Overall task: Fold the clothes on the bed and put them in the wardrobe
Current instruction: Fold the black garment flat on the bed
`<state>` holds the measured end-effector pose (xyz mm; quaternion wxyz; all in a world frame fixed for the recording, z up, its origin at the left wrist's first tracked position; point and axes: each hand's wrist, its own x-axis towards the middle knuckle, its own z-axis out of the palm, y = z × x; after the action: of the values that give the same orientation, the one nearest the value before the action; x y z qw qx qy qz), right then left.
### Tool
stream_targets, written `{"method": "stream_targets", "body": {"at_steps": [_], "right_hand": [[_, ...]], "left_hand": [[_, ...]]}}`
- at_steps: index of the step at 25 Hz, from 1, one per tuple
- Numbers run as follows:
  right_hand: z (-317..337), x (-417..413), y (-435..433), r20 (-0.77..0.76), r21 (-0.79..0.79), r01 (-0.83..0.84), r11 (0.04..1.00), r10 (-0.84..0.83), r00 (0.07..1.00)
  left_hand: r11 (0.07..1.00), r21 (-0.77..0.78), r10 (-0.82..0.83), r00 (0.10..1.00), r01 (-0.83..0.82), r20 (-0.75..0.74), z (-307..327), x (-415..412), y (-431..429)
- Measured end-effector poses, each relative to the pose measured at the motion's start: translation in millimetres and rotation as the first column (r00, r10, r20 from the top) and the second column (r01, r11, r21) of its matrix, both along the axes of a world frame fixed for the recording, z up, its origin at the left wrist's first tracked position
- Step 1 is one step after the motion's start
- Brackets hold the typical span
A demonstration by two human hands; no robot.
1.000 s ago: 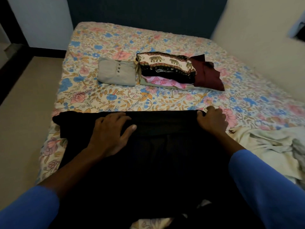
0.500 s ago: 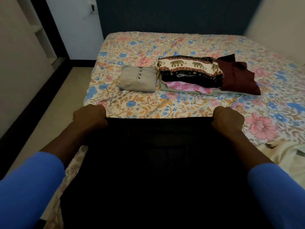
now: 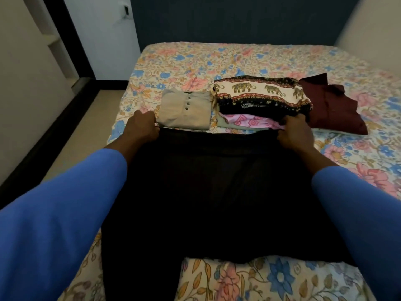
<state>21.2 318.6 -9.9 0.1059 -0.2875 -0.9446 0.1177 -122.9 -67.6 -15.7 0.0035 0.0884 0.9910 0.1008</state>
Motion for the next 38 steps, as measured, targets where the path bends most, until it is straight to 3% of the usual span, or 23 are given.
{"method": "stream_targets", "body": {"at_steps": [1, 3, 5, 8, 11, 13, 16, 19, 21, 23, 24, 26, 27, 29, 31, 34, 36, 38], "right_hand": [[-10, 6, -4, 0.017, -0.098, -0.035, 0.995, 0.036, 0.999], [-30, 29, -20, -0.037, -0.192, -0.075, 0.978, 0.069, 0.997], [-43, 67, -40, -0.042, -0.098, -0.044, 0.994, 0.040, 0.998], [-45, 129, -59, 0.073, 0.026, 0.125, 0.992, -0.127, 0.989], [-26, 173, -55, 0.212, 0.016, 0.339, 0.941, -0.334, 0.918], [-16, 194, -57, 0.283, 0.015, 0.383, 0.923, -0.372, 0.884], [-11, 215, -53, 0.347, 0.117, 0.203, 0.972, -0.232, 0.909], [13, 226, -30, 0.402, 0.237, 0.141, 0.961, -0.229, 0.887], [28, 233, -24, 0.496, 0.364, 0.076, 0.928, -0.262, 0.828], [27, 236, -29, 0.510, 0.490, -0.109, 0.865, -0.183, 0.841], [26, 236, -37, 0.501, 0.442, -0.205, 0.873, -0.051, 0.864], [25, 235, -57, 0.536, 0.128, -0.403, 0.906, 0.278, 0.797], [23, 236, -68, 0.593, -0.005, -0.456, 0.890, 0.370, 0.715], [18, 239, -79, 0.688, -0.035, -0.513, 0.858, 0.393, 0.610], [15, 244, -81, 0.712, 0.056, -0.524, 0.850, 0.334, 0.617], [18, 248, -79, 0.709, 0.186, -0.508, 0.841, 0.243, 0.662], [28, 244, -65, 0.622, 0.185, -0.351, 0.918, 0.167, 0.765], [36, 235, -46, 0.522, 0.086, -0.177, 0.981, 0.107, 0.846]], "left_hand": [[0.998, 0.060, 0.029, 1.000, -0.029, 0.005, -9, 13, 2], [0.990, 0.137, 0.033, 0.991, -0.015, -0.133, -21, 62, 7], [0.976, 0.131, -0.137, 0.957, 0.175, -0.254, -24, 125, 11], [0.873, 0.134, -0.447, 0.879, 0.469, -0.165, -34, 210, 3], [0.831, 0.007, -0.549, 0.823, 0.556, -0.148, -44, 255, -1], [0.784, -0.071, -0.616, 0.761, 0.616, -0.204, -42, 274, 6], [0.659, -0.261, -0.753, 0.614, 0.706, -0.239, -38, 293, 19], [0.614, -0.328, -0.789, 0.567, 0.718, -0.235, -33, 298, 20], [0.613, -0.349, -0.789, 0.571, 0.709, -0.225, -29, 303, 17], [0.620, -0.363, -0.781, 0.594, 0.696, -0.196, -25, 308, 17], [0.623, -0.369, -0.775, 0.607, 0.690, -0.175, -23, 310, 19], [0.651, -0.371, -0.742, 0.658, 0.662, -0.128, -18, 313, 25], [0.673, -0.373, -0.714, 0.693, 0.638, -0.103, -16, 314, 25], [0.722, -0.372, -0.649, 0.757, 0.583, -0.073, -11, 315, 23], [0.778, -0.328, -0.591, 0.802, 0.536, -0.093, -13, 320, 15], [0.868, -0.131, -0.492, 0.865, 0.479, -0.099, -9, 322, 0], [0.887, -0.002, -0.461, 0.884, 0.462, -0.078, -2, 313, -8], [0.853, 0.049, -0.515, 0.853, 0.520, -0.087, 0, 304, -15]]}}
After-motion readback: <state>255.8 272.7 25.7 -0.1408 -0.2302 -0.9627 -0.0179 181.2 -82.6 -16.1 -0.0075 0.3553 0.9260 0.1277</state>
